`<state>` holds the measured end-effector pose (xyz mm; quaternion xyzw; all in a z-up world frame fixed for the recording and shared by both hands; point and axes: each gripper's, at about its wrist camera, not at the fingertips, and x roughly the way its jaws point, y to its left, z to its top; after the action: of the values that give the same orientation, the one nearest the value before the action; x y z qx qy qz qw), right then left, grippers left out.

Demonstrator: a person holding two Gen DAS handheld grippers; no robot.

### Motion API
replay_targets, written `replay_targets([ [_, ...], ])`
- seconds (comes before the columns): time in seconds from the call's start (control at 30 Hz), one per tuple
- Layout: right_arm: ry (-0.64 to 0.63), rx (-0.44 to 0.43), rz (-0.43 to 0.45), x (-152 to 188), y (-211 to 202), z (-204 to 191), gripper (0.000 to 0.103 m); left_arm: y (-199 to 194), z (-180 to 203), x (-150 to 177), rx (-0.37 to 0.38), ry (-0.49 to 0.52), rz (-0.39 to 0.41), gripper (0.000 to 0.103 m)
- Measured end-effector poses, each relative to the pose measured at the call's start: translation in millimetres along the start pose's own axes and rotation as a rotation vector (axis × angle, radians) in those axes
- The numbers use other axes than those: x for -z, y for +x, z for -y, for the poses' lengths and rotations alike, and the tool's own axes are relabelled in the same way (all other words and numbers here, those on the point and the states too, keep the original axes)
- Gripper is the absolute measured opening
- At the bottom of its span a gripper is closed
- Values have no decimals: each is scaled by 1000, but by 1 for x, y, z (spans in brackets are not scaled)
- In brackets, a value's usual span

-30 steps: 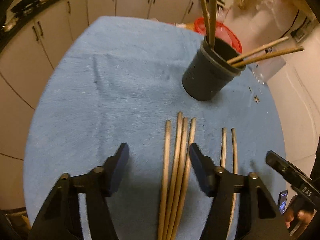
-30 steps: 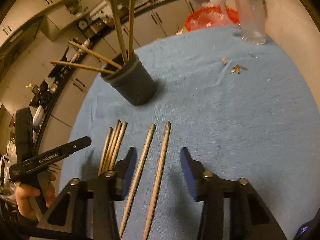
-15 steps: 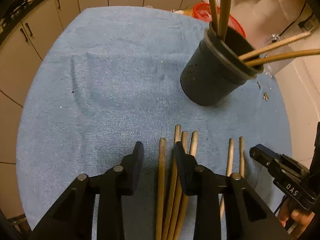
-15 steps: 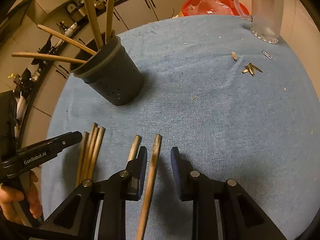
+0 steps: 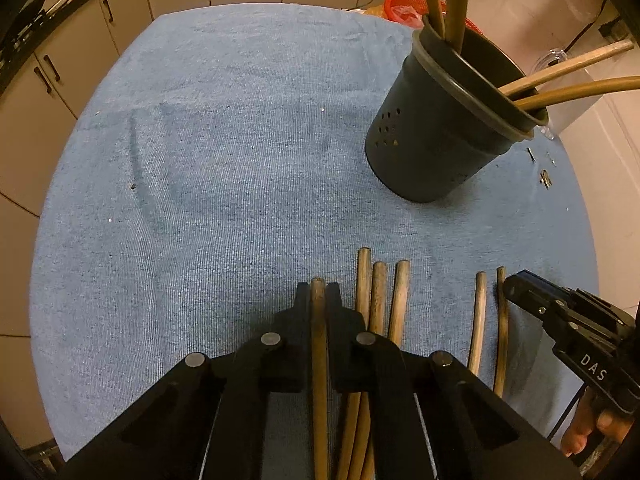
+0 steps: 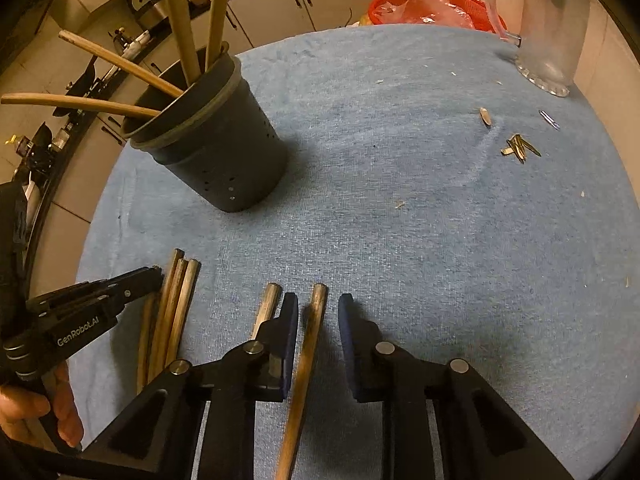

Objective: Organize utensils
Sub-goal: 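Lower both tools and grasp a chopstick with each gripper, then lift the chopsticks toward the grey cup with both grippers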

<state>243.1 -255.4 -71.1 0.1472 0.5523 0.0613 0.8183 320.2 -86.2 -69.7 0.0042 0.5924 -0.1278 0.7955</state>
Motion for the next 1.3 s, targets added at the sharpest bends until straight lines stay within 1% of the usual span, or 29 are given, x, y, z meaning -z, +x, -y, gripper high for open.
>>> replay_targets([
  [0.17,-18,38,-19,-1,7,-9,20,1,-5,5,3,-2,1,7],
  [0.27,-33,78,-12,-3,10,-15,10,0,-6,6,3,-3,5,7],
  [0.33,-38,95,-5,-4,11,-17,8,1,-6,6,2,-2,8,7],
  [0.53,-51,92,5,-2,11,-18,8,3,-12,1,9,-1,0,7],
  [0.6,-52,90,6,0,11,-17,8,3,-11,1,0,4,4,7],
  [0.77,-68,103,-4,-2,12,-19,8,2,5,6,-30,21,14,7],
  [0.9,-97,122,-15,-5,14,-26,8,2,7,10,-29,23,28,7],
  [1.0,-90,110,1,-2,13,-24,7,0,4,12,-10,6,41,7],
  [1.13,-67,46,60,2,-4,-15,7,-9,-2,16,6,-14,71,7],
  [1.3,-88,-17,166,4,-48,-18,7,-51,-3,19,46,-21,166,7],
])
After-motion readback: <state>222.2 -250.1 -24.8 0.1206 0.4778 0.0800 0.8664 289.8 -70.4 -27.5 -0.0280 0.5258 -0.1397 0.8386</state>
